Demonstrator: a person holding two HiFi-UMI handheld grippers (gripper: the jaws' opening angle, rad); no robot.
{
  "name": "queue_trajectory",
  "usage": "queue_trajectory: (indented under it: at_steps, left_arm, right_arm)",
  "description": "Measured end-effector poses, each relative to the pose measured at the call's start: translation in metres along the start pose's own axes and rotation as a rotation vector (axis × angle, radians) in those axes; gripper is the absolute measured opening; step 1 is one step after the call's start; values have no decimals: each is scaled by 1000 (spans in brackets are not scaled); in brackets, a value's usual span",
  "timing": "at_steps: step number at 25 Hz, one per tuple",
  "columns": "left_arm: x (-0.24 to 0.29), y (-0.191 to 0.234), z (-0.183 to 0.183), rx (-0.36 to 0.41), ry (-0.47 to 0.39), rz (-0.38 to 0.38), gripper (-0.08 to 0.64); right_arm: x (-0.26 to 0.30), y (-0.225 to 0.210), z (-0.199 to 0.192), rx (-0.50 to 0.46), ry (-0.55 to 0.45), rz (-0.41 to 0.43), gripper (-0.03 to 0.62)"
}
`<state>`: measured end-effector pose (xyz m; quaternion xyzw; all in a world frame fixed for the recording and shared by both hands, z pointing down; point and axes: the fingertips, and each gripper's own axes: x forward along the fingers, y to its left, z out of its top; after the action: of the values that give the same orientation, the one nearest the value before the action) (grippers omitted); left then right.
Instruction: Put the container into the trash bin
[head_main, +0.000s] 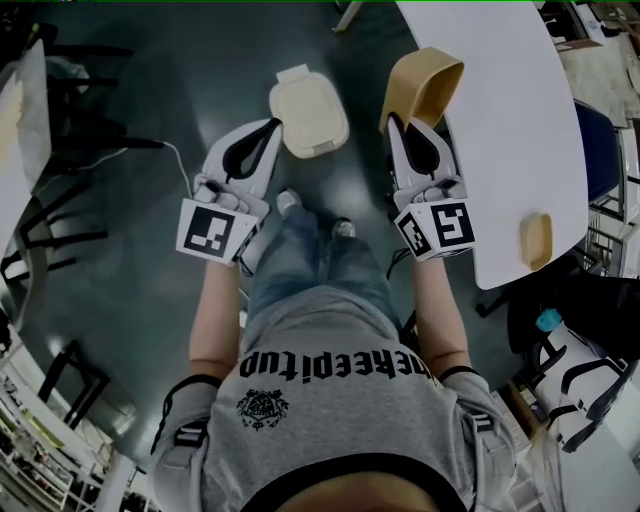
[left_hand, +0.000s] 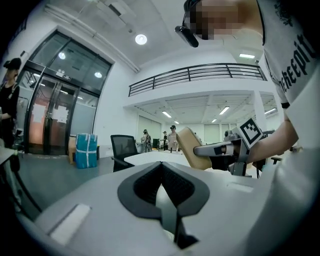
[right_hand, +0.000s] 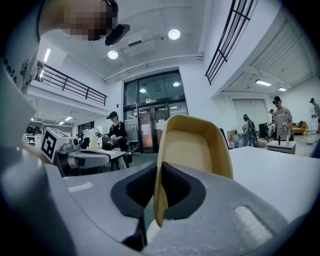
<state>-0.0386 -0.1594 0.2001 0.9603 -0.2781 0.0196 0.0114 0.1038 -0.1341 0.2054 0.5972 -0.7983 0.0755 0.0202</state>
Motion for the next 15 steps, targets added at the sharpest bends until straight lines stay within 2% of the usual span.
queue_trajectory:
  at_steps: [4, 11, 15]
  left_arm:
    - [9, -4, -47, -39, 102, -17, 12]
    - [26, -19, -111, -93, 221, -20, 12]
    - [31, -29, -144, -144, 262, -12, 12]
  right_arm:
    - [4, -2, -14, -1, 30, 0, 9]
    - [4, -9, -42, 15, 70, 13, 9]
    - [3, -12, -58, 19, 85, 36, 9]
